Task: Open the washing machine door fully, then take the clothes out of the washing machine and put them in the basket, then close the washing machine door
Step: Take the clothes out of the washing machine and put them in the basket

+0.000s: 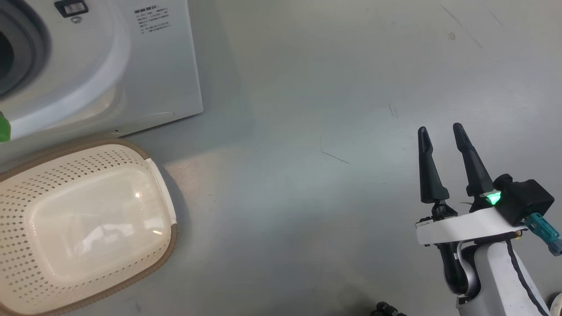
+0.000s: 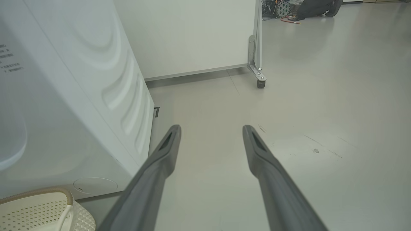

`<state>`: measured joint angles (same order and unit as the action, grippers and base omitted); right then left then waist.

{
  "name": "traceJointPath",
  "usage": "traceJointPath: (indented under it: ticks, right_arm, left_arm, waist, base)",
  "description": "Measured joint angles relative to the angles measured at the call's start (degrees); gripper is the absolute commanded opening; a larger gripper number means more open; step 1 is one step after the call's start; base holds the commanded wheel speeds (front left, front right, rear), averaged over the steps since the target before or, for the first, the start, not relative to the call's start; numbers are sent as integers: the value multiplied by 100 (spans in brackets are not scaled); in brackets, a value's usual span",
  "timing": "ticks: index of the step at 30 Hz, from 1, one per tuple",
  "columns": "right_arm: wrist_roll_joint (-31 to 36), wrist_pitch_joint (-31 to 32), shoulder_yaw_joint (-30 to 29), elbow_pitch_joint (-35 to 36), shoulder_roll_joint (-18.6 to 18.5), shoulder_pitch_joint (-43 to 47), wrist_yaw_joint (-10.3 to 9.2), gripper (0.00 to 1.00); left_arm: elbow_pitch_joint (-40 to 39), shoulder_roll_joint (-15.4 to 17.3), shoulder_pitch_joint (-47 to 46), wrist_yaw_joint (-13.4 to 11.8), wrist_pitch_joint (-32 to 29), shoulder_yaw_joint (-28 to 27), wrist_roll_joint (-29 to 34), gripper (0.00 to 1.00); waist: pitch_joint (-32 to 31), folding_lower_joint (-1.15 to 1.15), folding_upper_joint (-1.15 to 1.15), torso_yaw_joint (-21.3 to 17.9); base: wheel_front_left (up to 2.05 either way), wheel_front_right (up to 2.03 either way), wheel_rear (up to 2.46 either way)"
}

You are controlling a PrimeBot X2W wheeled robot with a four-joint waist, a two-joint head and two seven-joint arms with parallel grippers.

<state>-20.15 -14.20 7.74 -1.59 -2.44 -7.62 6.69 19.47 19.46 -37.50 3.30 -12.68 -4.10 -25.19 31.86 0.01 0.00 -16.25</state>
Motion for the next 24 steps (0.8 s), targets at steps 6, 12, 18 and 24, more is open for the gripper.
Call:
traceJointPath:
  ticks: [6, 12, 18, 24]
  right_arm:
    - [-10, 0, -2, 18, 4, -44, -3, 100]
    - [-26, 0, 4, 18, 7, -68, -13, 100]
    - [-49, 0, 25, 19, 8, -136, -27, 100]
    - [-60, 0, 52, 20, 10, -148, -29, 100]
  left_arm:
    - [342, 101, -228, 1, -201, 76, 45, 100]
    - [691, 238, -475, -57, -293, 112, 263, 100]
    - [999, 259, -730, -76, -375, 101, 252, 100]
    - [1311, 258, -943, -73, -536, 142, 226, 100]
  waist:
    - [85, 0, 0, -36]
    - [144, 0, 0, -51]
    - [193, 0, 0, -69]
    - [237, 0, 0, -85]
  base:
    - [0, 0, 0]
    - [0, 0, 0]
    - [0, 0, 0]
    - [0, 0, 0]
